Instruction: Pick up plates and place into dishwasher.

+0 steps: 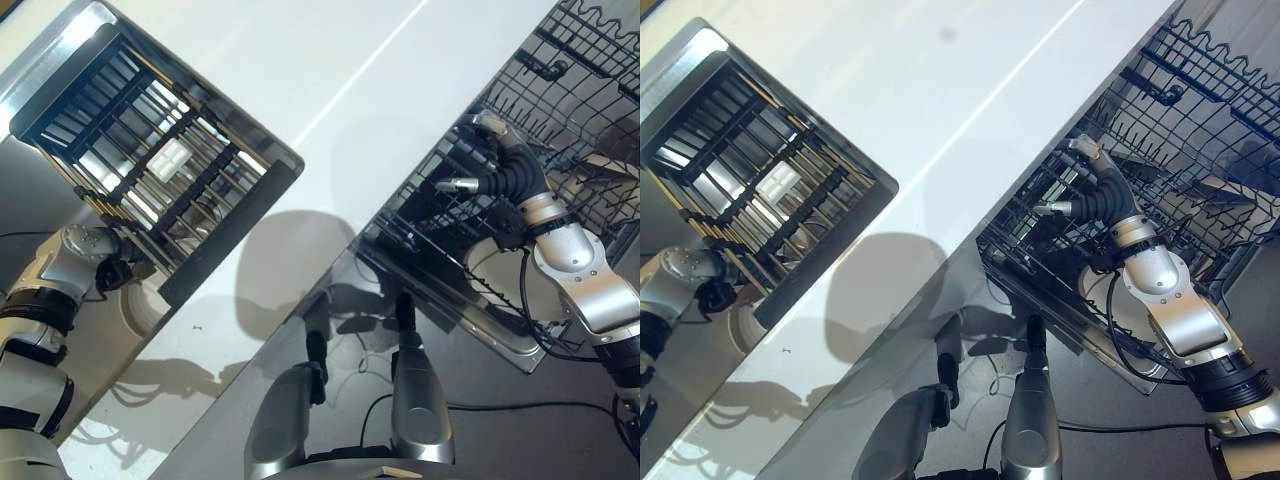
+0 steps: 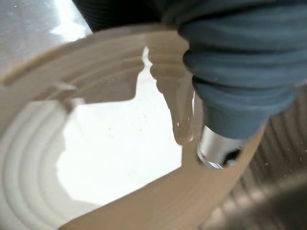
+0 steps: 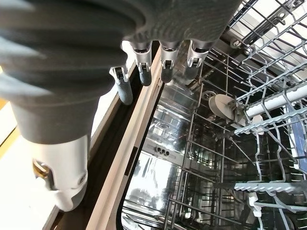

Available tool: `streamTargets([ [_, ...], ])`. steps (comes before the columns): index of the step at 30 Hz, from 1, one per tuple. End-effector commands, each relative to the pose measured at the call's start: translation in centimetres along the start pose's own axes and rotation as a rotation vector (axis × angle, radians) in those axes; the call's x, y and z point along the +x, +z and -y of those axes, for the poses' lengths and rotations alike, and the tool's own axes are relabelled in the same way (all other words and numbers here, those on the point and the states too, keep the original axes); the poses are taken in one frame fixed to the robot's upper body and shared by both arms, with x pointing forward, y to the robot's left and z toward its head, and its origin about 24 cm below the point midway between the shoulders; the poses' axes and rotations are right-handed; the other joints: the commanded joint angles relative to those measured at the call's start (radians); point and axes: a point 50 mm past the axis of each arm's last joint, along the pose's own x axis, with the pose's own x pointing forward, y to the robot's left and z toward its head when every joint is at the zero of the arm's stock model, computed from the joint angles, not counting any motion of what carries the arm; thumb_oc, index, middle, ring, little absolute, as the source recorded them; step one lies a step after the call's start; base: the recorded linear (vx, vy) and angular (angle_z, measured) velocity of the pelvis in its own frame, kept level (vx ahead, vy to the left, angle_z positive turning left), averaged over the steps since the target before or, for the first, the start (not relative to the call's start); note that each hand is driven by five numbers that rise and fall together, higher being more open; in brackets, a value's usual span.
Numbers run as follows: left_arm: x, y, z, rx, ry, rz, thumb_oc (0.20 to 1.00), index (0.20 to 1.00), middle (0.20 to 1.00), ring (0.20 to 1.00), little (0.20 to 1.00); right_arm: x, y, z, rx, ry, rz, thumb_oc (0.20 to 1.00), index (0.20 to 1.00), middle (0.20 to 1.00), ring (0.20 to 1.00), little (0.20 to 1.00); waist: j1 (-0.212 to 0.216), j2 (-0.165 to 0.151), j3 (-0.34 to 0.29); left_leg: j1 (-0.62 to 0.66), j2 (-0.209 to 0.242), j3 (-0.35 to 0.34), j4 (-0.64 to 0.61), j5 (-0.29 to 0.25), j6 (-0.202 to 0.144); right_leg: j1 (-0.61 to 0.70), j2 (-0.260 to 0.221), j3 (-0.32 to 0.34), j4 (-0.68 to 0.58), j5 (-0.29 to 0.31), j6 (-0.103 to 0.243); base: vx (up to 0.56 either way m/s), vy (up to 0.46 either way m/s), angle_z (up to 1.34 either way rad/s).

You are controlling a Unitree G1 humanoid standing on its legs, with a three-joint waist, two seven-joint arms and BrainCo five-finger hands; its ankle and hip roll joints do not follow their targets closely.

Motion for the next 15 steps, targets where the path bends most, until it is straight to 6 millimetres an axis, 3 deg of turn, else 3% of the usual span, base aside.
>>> streamTargets([
  [1, 5.6, -2.4, 12.1, -0.025, -0.522, -0.027, 0.2, 0.2, 0.2, 0.2, 0.2, 0.4, 4.3, 2.9, -0.006, -0.074, 0.231, 1.0, 1.0, 1.0, 1.0, 1.0, 0.025, -0.018, -0.009, -0.058, 0.047, -0.059, -0.09, 0.144, -0.032, -0.011, 0.005, 0.018, 0.12, -0.088, 0.009, 0.0, 0.0, 0.0],
  [9, 5.3, -3.5, 12.7, -0.057, -0.523, -0.018, 0.2, 0.2, 0.2, 0.2, 0.2, 0.1, 4.0, 2.6, 0.004, -0.057, 0.22, 1.0, 1.0, 1.0, 1.0, 1.0, 0.029, -0.007, -0.042, -0.023, 0.052, -0.063, -0.111, 0.141, -0.038, 0.027, 0.006, 0.012, 0.101, -0.102, 0.011, 0.0, -0.001, 0.0],
  [15, 5.4, -4.4, 12.3, -0.046, -0.353, -0.042, 0.2, 0.2, 0.2, 0.2, 0.2, -0.2, 3.7, 2.1, 0.016, -0.039, 0.214, 1.0, 1.0, 1.0, 1.0, 1.0, 0.039, 0.002, -0.077, 0.014, 0.057, -0.068, -0.131, 0.14, -0.043, 0.07, 0.005, -0.001, 0.081, -0.113, 0.01, 0.01, -0.006, -0.01],
])
